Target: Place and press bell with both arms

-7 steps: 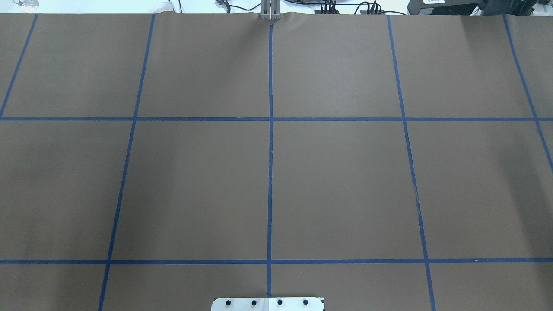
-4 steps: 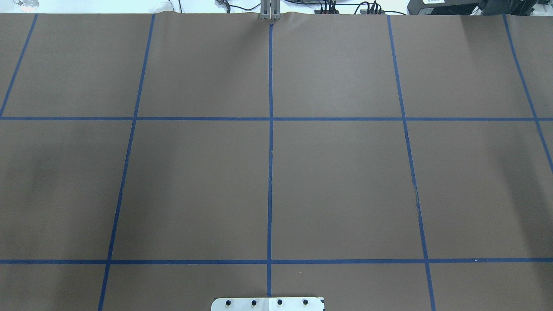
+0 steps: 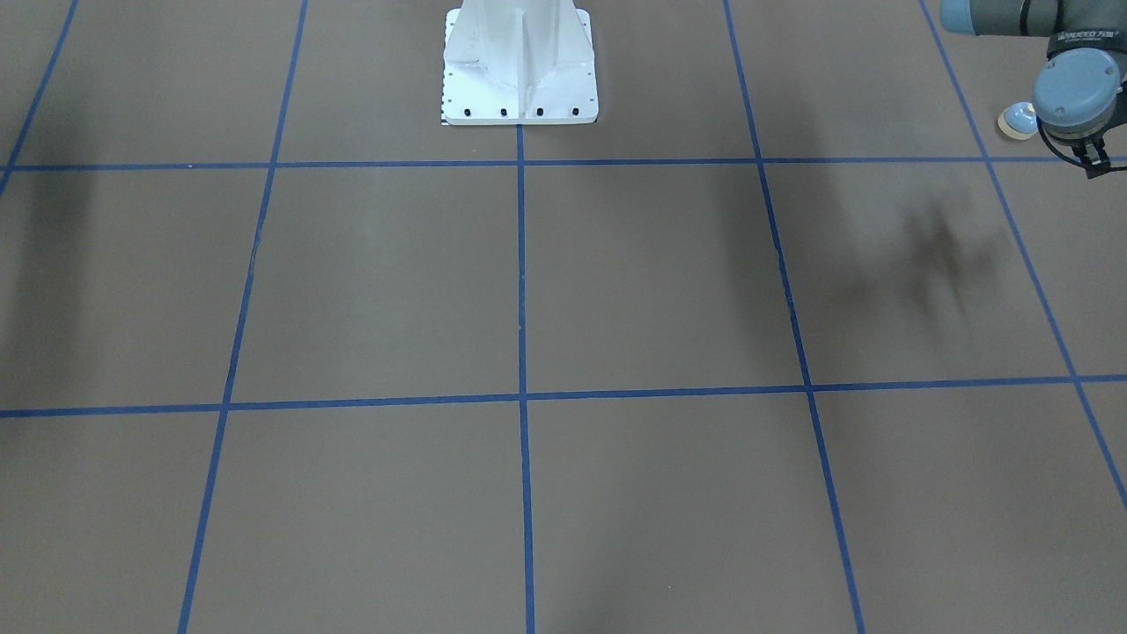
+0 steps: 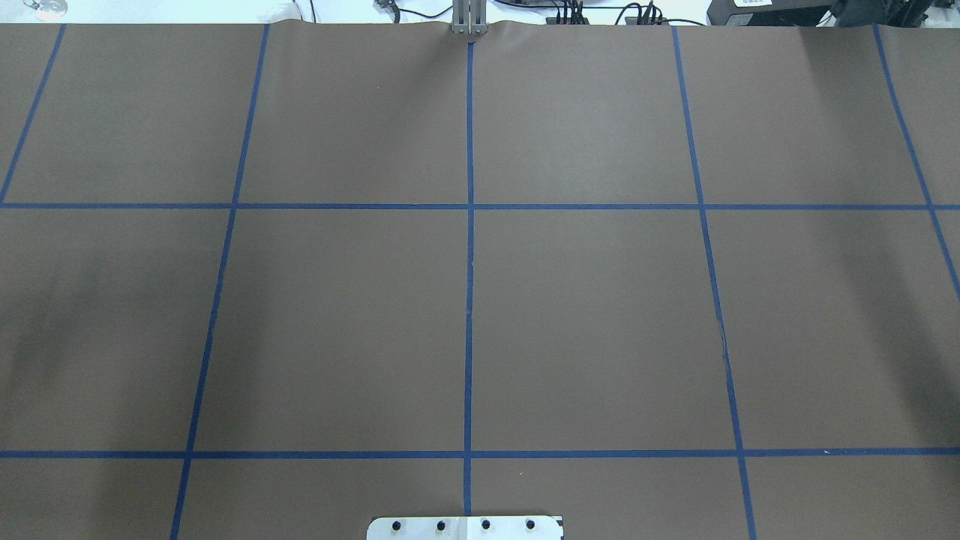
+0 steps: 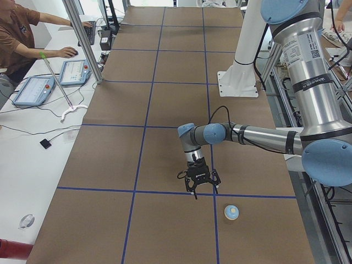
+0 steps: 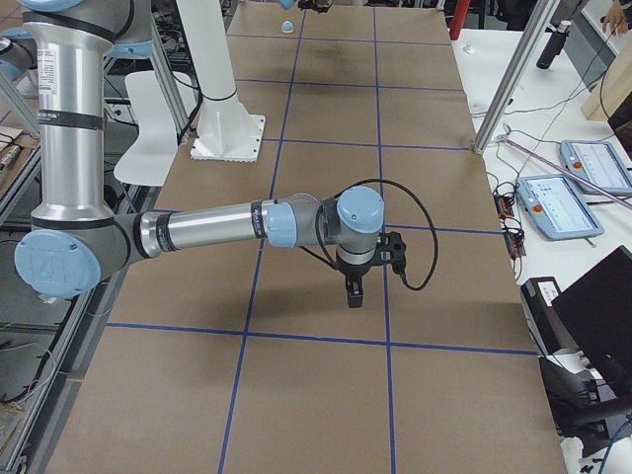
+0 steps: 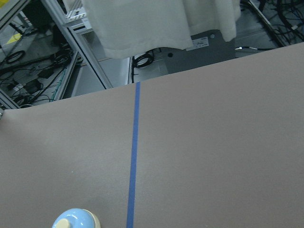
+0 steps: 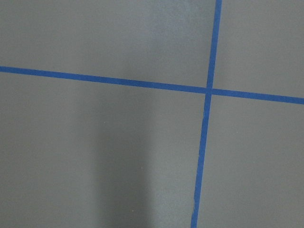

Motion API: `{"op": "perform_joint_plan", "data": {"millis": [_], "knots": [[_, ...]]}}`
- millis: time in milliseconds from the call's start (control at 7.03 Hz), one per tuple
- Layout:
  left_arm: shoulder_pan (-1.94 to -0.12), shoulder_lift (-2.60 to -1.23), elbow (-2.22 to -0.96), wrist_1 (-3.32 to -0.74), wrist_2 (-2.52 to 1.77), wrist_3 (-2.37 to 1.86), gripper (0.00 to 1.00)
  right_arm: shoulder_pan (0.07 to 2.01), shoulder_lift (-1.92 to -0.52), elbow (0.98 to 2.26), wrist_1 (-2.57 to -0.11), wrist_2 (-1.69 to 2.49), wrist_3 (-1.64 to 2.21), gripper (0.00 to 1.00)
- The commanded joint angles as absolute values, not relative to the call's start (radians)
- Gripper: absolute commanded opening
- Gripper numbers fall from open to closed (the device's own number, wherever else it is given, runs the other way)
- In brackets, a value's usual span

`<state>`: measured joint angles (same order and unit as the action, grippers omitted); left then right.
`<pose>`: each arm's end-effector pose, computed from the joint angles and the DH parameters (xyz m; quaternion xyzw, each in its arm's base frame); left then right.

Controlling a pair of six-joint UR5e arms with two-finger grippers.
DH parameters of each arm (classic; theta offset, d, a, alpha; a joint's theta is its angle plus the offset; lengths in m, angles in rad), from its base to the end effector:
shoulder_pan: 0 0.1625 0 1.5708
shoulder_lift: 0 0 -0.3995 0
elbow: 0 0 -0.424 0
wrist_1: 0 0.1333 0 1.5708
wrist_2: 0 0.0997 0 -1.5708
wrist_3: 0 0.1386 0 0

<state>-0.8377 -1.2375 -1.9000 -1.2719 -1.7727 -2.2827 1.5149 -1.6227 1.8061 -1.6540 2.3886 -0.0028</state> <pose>0.1544 -0.3292 0.7011 -0.1089 -0.1436 -0.6989 0.6921 0.0039 -0.5059 0.5685 0.0354 -0.3982 -0.0468 0.9154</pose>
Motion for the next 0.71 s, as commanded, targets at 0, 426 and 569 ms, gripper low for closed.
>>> {"op": "perform_joint_plan", "data": {"millis": [0,426,569], "knots": [[-0.805,-1.261,-1.809,-1.270,-1.851,-2.428,1.00,1.509,-1.615,1.802,-1.654,2.396,-0.003,1.00],[-0.784,-1.264,-1.744,-1.270,-1.943,-2.568,1.00,1.485,-1.611,1.813,-1.654,2.392,-0.003,1.00],[-0.772,-1.273,-1.744,-1.263,-1.971,-2.592,1.00,1.474,-1.597,1.812,-1.655,2.385,-0.003,1.00]]}}
